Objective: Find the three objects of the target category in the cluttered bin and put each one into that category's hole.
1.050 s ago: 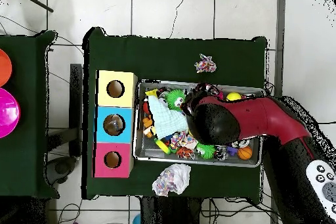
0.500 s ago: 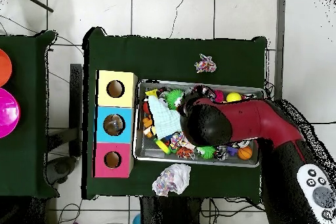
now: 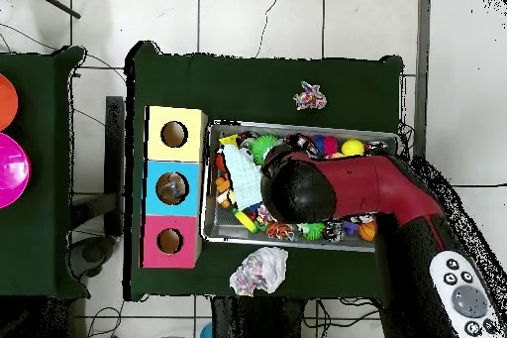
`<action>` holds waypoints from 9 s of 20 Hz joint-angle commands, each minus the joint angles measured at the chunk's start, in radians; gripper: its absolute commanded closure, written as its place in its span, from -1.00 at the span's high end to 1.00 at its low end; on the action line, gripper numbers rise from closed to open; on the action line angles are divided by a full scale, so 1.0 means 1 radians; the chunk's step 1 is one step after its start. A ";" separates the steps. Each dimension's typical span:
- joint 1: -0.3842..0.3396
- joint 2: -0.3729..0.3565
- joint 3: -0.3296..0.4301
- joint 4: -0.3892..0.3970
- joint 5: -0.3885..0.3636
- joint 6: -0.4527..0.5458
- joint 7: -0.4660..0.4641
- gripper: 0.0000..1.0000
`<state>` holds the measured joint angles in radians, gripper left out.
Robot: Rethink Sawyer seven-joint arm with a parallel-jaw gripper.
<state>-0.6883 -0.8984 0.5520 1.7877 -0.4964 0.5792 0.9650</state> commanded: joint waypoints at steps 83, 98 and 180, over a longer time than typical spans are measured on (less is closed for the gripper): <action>0.660 -0.019 -0.553 -0.006 0.374 0.039 0.425 -1.00; 0.702 -0.001 -0.588 -0.037 0.421 0.056 0.412 -1.00; 0.528 0.162 -0.661 -0.167 0.493 -0.043 0.466 1.00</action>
<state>-0.1387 -0.7686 -0.2302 1.6581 0.0317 0.4981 1.4013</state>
